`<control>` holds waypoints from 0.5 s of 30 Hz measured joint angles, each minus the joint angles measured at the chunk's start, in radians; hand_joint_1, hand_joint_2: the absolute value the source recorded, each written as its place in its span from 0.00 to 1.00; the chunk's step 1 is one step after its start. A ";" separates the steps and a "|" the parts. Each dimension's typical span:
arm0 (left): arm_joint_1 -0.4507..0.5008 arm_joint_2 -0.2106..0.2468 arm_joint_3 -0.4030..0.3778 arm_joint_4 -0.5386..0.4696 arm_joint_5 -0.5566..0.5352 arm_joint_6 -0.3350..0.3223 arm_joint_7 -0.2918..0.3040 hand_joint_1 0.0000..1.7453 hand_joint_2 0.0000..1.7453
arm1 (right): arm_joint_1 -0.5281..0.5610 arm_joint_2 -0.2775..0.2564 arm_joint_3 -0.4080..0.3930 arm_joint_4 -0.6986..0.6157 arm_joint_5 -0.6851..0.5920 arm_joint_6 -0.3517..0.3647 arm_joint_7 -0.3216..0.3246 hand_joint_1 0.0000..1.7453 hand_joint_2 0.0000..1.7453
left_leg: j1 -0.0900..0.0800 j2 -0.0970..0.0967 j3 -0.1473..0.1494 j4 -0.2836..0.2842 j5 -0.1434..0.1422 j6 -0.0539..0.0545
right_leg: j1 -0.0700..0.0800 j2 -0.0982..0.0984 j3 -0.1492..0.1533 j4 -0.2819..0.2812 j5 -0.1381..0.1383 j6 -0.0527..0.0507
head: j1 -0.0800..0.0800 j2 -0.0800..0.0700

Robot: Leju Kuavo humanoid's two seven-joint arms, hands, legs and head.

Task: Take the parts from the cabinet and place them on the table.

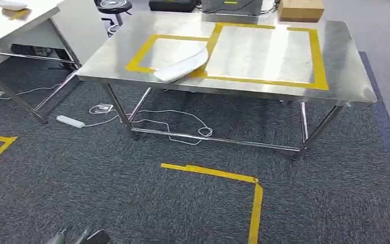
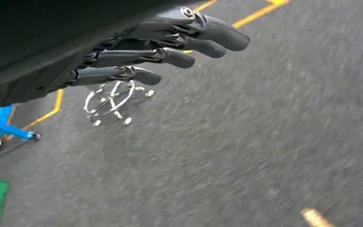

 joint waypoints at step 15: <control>-0.050 -0.001 -0.121 0.088 0.141 0.019 -0.092 0.00 0.00 | 0.027 0.013 -0.047 -0.014 0.000 -0.006 0.009 0.00 0.00 | -0.024 0.011 0.104 -0.330 0.131 0.076 | -0.011 0.018 -0.135 0.348 -0.141 0.052 | 0.007 0.000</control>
